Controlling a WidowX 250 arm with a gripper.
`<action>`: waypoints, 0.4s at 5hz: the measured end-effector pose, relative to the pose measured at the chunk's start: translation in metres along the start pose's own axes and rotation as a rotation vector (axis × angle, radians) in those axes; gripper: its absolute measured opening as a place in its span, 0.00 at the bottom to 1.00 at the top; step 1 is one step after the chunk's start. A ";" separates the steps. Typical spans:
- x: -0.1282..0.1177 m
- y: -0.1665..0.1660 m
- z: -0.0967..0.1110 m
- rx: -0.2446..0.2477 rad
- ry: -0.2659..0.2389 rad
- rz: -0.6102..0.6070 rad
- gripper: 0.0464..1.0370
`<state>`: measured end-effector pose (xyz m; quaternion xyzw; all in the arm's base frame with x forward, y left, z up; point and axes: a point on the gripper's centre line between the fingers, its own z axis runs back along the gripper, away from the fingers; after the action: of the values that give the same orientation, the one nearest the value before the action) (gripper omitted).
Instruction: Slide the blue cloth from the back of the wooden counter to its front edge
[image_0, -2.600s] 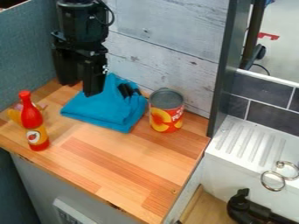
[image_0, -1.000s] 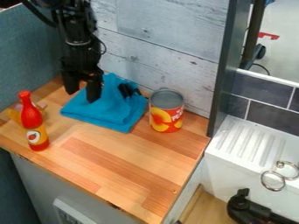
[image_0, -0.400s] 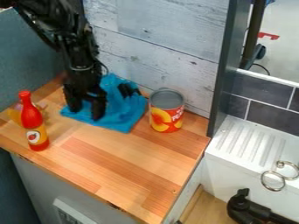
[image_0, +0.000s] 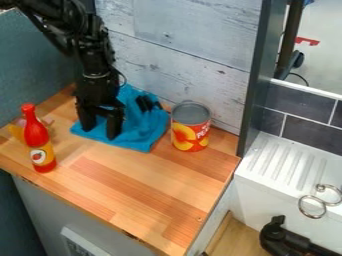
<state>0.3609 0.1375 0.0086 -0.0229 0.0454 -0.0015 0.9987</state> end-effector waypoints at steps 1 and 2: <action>-0.017 -0.026 -0.004 -0.040 0.115 -0.056 0.96; -0.039 -0.049 -0.008 -0.082 0.143 -0.065 0.96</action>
<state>0.3217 0.0884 0.0065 -0.0652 0.1157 -0.0337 0.9906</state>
